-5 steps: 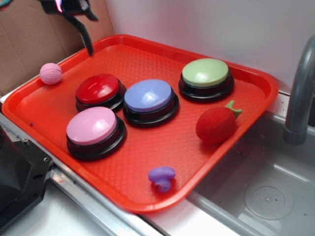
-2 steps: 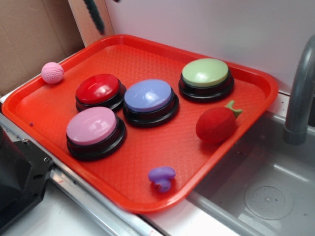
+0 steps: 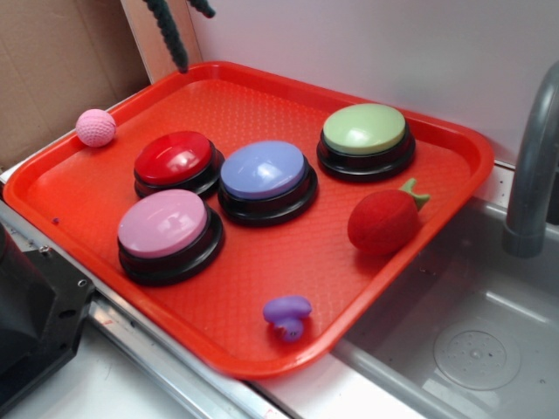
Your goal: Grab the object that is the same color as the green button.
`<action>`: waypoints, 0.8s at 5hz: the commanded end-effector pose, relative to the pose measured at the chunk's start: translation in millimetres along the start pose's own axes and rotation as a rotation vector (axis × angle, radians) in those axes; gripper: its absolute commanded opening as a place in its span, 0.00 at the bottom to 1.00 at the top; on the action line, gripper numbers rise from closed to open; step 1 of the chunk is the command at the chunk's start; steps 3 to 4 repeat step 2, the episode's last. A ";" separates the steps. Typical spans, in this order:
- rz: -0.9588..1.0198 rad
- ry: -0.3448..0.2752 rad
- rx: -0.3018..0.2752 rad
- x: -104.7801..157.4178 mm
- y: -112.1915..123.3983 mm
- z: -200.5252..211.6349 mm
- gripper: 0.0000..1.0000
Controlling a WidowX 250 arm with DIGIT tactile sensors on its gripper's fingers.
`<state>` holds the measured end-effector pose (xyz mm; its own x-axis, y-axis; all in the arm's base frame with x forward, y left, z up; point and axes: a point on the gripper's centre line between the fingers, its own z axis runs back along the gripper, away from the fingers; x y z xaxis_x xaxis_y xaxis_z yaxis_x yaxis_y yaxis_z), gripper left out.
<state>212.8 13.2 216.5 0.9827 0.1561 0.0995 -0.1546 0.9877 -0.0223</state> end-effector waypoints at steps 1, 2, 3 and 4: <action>0.067 -0.017 -0.027 4.8 33.4 -7.2 0.00; 0.087 0.001 -0.038 5.8 39.4 -17.3 0.00; 0.087 0.001 -0.038 5.8 39.4 -17.3 0.00; 0.087 0.001 -0.038 5.8 39.4 -17.3 0.00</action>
